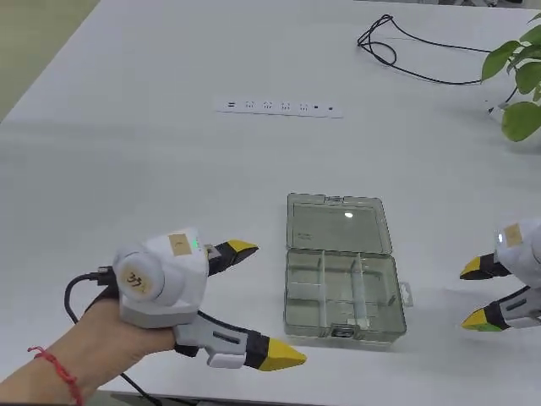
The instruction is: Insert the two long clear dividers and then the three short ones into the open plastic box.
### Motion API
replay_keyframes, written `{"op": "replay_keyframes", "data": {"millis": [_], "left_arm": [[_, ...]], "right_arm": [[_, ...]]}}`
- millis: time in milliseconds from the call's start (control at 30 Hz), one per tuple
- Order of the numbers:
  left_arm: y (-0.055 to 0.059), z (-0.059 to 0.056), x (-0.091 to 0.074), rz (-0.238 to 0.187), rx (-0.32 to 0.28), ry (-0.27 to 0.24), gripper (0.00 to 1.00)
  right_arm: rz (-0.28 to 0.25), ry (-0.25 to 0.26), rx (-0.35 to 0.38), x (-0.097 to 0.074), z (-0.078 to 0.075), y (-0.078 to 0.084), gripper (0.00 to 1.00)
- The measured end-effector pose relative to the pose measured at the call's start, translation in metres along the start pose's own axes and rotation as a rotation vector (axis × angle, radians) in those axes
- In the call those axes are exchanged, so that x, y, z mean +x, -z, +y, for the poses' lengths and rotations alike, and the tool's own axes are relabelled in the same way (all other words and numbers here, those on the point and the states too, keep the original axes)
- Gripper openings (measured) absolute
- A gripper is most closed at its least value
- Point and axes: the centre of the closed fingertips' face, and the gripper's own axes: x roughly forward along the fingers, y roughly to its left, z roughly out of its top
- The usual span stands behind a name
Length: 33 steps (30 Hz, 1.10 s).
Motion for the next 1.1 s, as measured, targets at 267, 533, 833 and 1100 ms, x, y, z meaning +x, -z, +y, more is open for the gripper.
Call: {"op": "replay_keyframes", "data": {"millis": [267,533,833,1100], "left_arm": [[0.000,0.000,0.000,0.002,-0.004,-0.003,1.00],[0.001,0.002,-0.001,0.003,-0.009,-0.005,1.00],[0.001,0.003,-0.001,0.001,-0.009,-0.006,1.00],[0.001,0.002,-0.001,-0.002,-0.008,-0.005,1.00]], "right_arm": [[0.091,-0.006,-0.085,0.014,0.002,0.013,0.43],[0.111,-0.014,-0.112,0.016,0.002,0.013,0.41],[0.117,-0.033,-0.097,0.015,0.002,0.015,0.33],[0.126,-0.032,-0.100,0.015,0.003,0.015,0.33]]}}
